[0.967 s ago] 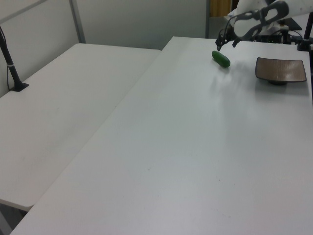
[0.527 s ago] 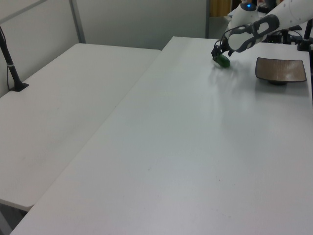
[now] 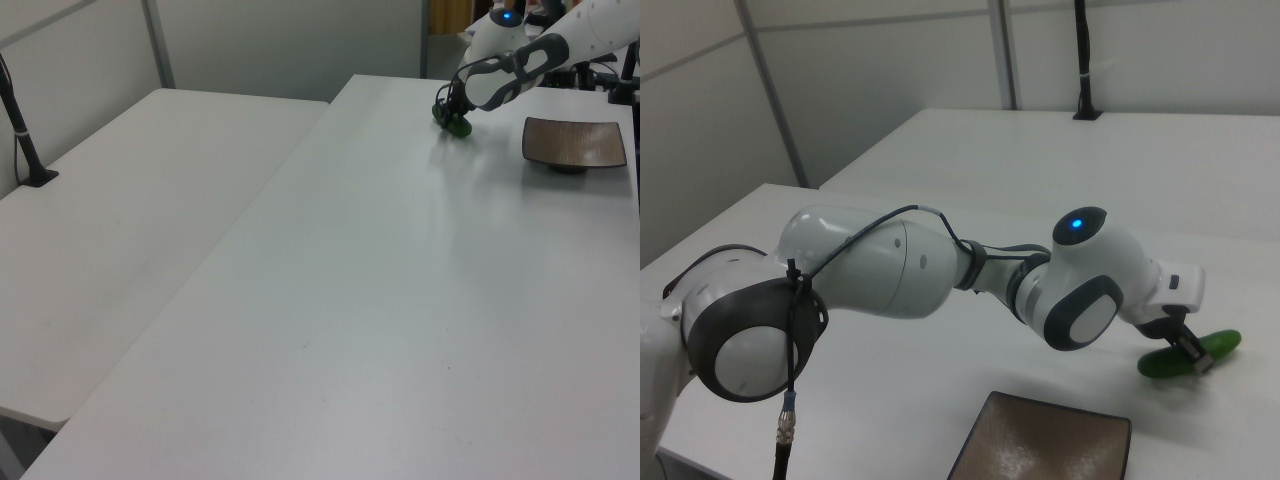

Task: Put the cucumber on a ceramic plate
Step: 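Close the gripper around the middle of the cucumber, then lift the cucumber and carry it over the brown square plate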

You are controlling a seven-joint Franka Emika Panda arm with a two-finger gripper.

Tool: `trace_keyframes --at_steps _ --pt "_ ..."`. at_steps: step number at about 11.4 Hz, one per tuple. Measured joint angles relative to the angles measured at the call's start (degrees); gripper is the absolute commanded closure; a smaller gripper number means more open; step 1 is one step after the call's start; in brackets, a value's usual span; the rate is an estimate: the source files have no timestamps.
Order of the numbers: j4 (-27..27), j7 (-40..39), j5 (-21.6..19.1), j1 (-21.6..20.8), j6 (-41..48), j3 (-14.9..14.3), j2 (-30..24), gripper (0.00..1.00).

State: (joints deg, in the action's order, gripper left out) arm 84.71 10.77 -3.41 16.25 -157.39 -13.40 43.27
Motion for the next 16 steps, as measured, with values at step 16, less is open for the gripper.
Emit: trace_keyframes --at_steps 16 --pt "24.73 -24.26 0.11 2.76 17.72 0.82 -33.31 0.76"
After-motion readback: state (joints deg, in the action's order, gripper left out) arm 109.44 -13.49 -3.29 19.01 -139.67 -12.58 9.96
